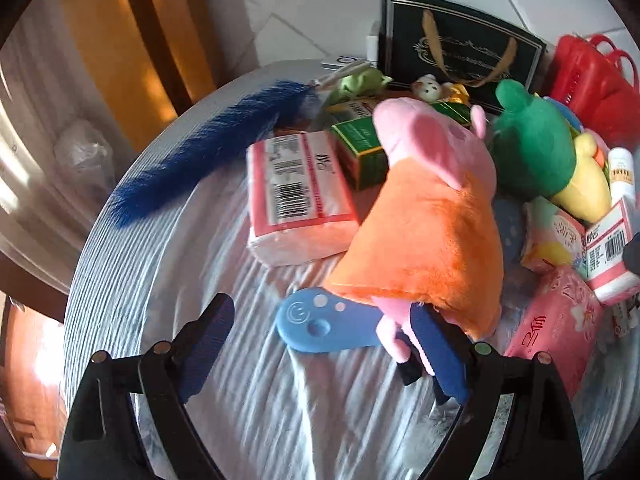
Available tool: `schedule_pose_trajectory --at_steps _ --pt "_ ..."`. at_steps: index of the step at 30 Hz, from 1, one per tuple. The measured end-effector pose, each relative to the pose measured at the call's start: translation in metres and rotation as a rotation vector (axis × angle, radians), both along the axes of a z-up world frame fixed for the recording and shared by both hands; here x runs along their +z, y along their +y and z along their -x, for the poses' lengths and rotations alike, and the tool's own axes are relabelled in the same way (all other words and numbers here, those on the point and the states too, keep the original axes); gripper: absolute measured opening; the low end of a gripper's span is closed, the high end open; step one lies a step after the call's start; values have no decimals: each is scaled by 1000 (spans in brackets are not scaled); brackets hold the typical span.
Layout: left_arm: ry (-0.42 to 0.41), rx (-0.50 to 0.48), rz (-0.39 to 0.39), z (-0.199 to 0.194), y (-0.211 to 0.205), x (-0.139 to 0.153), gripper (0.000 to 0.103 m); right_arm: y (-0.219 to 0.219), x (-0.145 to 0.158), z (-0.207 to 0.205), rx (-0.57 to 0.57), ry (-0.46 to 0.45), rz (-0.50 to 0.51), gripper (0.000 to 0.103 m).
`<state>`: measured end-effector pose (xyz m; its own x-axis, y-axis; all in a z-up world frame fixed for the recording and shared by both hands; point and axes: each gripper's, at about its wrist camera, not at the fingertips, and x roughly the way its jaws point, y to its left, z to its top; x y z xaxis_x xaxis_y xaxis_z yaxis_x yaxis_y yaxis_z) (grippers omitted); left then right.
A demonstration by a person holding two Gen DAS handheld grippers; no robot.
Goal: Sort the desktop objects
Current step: 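Grasp the pink pig in orange dress with the right tool and lift it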
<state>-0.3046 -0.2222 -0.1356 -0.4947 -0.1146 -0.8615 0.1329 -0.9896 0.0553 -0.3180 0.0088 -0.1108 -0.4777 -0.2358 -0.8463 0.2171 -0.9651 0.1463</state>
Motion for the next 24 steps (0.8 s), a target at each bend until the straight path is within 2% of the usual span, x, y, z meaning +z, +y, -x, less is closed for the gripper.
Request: schedule_pose_trajectory --at_steps 3,5,6,7,9,11,13,15,18,20,22,24 --pt "56 25 -119 -13 -5 17 91 -9 -5 2 3 -10 -15 64" --pt "79 5 -243 -16 11 22 91 -8 -7 1 -7 -11 -24 64" --pt "77 -14 -280 -16 24 21 91 -6 -6 0 -14 -9 -33 64" --pt "66 -47 -306 -13 42 14 91 -3 -6 -1 -22 -6 -35 64" --pt "36 -103 -310 -4 74 -4 91 4 -4 -2 -34 -4 -35 64" --pt "1 -96 -220 13 93 -29 91 10 -2 -2 -37 -6 -34 64" --pt "-14 -55 -133 22 88 -46 90 9 -3 -1 -33 -7 -44 65" --pt "-19 -31 -129 24 73 -49 90 8 -3 0 -19 -7 -46 65" --pt "12 -6 19 15 44 -37 90 1 -7 5 8 -12 -37 67" --pt "2 30 90 13 22 -37 90 -6 -11 10 27 -23 -15 74" --pt "-15 68 120 12 -1 -36 90 -16 -17 16 53 -37 4 82" --pt "-9 65 86 6 -11 -29 90 -26 -21 22 75 -46 32 92"
